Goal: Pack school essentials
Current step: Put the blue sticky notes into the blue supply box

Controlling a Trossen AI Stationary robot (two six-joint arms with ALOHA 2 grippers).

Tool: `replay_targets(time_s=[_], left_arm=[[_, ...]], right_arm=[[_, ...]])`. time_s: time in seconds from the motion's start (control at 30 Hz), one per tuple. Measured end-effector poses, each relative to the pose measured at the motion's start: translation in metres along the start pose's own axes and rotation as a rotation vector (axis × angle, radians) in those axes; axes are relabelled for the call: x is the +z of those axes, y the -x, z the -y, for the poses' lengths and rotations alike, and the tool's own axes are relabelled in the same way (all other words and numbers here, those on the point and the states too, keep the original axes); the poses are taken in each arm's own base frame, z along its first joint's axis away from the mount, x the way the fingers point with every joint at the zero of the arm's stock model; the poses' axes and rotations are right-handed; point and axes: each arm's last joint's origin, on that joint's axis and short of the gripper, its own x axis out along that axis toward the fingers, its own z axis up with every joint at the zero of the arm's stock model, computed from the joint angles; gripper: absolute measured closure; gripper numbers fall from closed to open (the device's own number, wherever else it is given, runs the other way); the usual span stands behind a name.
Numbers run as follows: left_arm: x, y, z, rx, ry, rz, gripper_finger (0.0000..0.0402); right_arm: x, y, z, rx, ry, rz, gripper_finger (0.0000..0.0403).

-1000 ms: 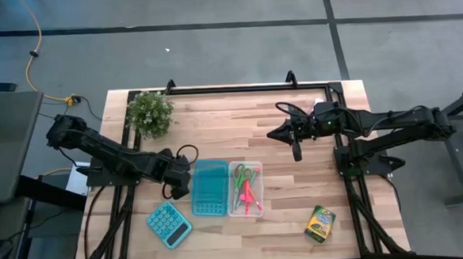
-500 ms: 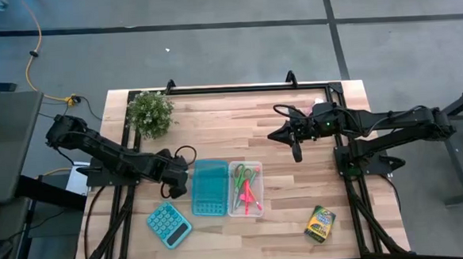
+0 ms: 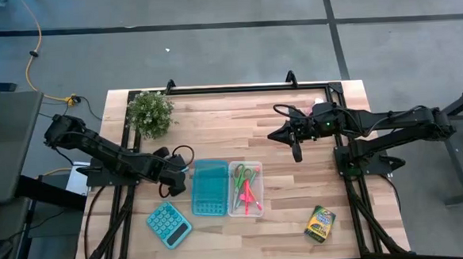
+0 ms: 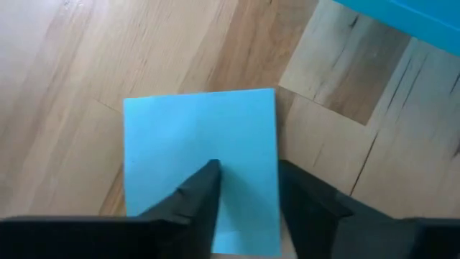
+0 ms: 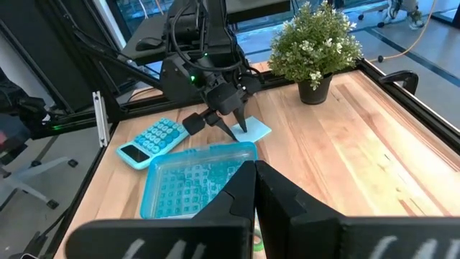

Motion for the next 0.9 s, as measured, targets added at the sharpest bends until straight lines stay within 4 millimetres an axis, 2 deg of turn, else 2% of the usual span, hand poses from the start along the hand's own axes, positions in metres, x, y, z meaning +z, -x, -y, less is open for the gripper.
replay_targets(time_s=[0.13, 0.3, 0.9], left_arm=[[-0.001, 0.000, 0.000, -0.001, 0.000, -0.004, 0.0341], [-0.001, -0.001, 0.000, 0.000, 0.000, -0.005, 0.0393], [0.020, 0.017, 0.009, -0.041, 0.005, 0.013, 0.0401]], right_arm=[[0.000, 0.000, 0.000, 0.000, 0.000, 0.000, 0.0403], [0.000, 0.000, 0.000, 0.000, 0.000, 0.000, 0.0403], [0.000, 0.000, 0.000, 0.000, 0.000, 0.000, 0.0403]])
